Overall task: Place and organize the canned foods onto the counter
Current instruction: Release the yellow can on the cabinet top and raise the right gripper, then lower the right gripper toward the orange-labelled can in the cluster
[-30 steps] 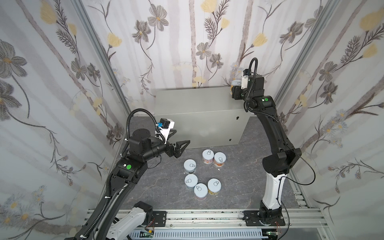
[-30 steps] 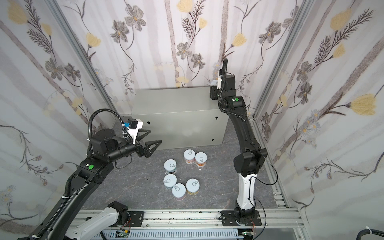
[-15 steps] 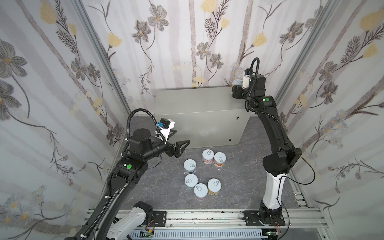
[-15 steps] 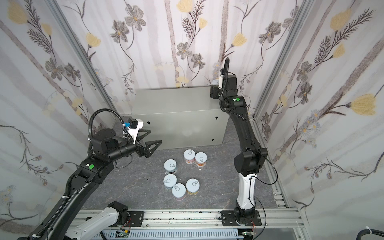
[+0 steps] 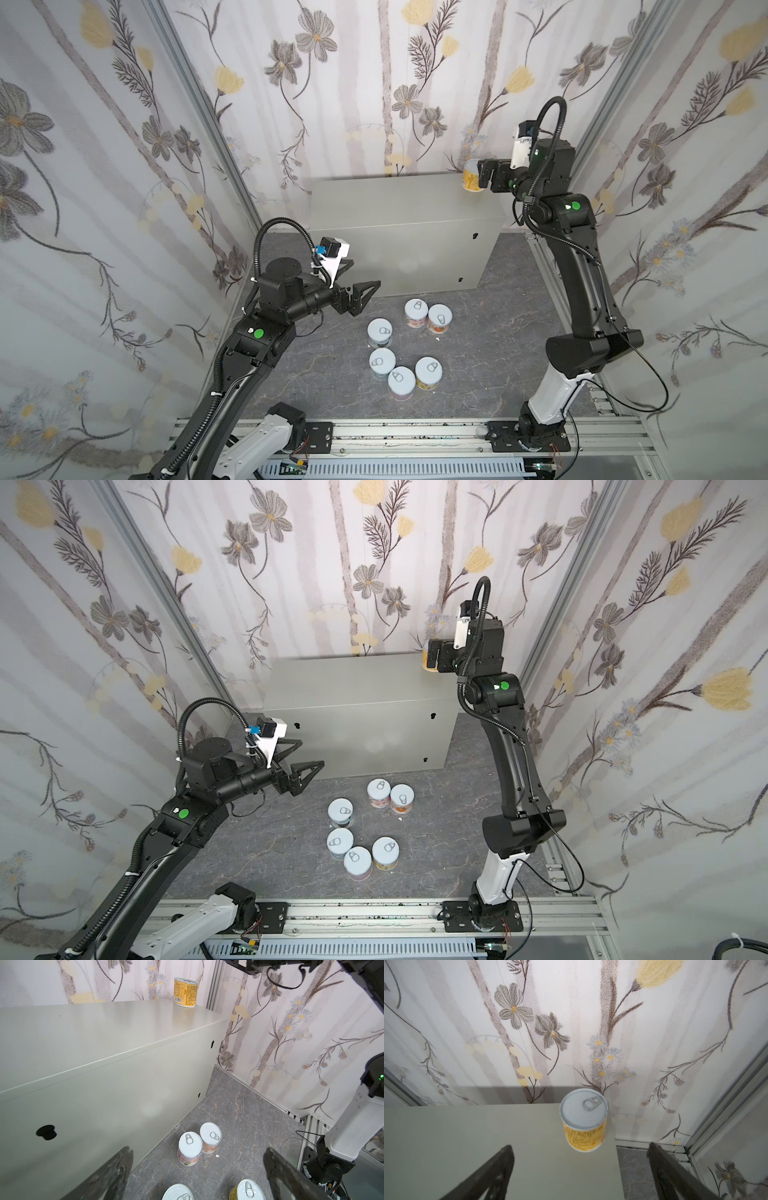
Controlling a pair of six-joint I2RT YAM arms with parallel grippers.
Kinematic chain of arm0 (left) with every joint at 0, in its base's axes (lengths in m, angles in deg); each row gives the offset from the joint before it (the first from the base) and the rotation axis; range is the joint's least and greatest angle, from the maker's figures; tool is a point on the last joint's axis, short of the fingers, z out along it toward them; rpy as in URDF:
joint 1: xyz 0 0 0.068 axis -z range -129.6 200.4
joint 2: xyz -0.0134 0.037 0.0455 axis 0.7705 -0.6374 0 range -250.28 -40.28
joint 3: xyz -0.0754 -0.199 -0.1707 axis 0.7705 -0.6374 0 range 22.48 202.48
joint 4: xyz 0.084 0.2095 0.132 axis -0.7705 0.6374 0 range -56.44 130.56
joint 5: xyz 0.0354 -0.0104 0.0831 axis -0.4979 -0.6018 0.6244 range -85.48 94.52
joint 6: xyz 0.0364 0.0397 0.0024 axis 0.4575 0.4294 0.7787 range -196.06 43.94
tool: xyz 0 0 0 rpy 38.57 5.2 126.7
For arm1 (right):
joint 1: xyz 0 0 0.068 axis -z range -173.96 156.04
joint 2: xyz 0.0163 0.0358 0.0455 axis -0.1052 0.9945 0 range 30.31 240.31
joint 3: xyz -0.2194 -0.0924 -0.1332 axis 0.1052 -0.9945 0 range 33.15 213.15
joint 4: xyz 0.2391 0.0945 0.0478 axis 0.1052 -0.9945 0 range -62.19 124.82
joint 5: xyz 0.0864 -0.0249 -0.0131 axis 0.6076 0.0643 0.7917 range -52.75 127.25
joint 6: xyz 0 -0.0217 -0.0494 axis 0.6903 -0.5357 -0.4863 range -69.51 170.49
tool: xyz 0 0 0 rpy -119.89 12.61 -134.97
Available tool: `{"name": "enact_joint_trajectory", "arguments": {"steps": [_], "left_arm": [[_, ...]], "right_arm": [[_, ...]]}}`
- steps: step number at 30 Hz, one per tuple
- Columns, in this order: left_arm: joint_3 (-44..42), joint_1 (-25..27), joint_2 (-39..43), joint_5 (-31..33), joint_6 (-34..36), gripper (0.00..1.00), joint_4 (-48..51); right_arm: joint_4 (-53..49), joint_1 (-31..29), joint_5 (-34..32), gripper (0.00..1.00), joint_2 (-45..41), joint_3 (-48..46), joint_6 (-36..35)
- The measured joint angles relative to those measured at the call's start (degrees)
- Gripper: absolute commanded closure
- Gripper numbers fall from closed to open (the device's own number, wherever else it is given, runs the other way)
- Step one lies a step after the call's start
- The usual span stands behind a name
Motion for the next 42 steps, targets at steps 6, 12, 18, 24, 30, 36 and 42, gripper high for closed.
{"name": "enact_joint_trajectory", "arguments": {"steps": [6, 12, 18, 24, 30, 36, 42], "left_arm": [[-0.3, 0.0, 0.5, -0.4, 0.0, 0.0, -0.9], [-0.6, 0.0, 0.6, -0.4, -0.3, 0.0, -1.9], [-0.9, 0.0, 0.2, -0.4, -0.9, 0.0, -2.2], [-1.0, 0.0, 0.0, -0.4, -0.9, 0.0, -2.5], [-1.2, 0.0, -0.4, 0.0, -0.9, 0.0, -2.5], [-1.3, 0.0, -0.6, 0.5, -0.7, 0.0, -2.5], [-1.3, 0.0, -0.9, 0.7, -0.6, 0.0, -2.5]], "right_arm": [[-1.0, -0.8, -0.5, 0.0, -21.2, -26.4, 1.7], [3.5, -5.6, 0.1, 0.0, -46.6, -59.1, 5.6], [5.5, -15.5, 0.7, 0.01, -58.3, -81.4, 12.0], [11.3, -22.0, 1.2, 0.0, -57.2, -95.1, 17.9], [20.1, -22.6, 1.7, 0.0, -44.8, -97.2, 19.1], [26.9, -22.8, 2.8, 0.0, -31.9, -95.8, 18.2], [31.7, -22.9, 2.6, 0.0, -24.9, -93.9, 17.0]]}}
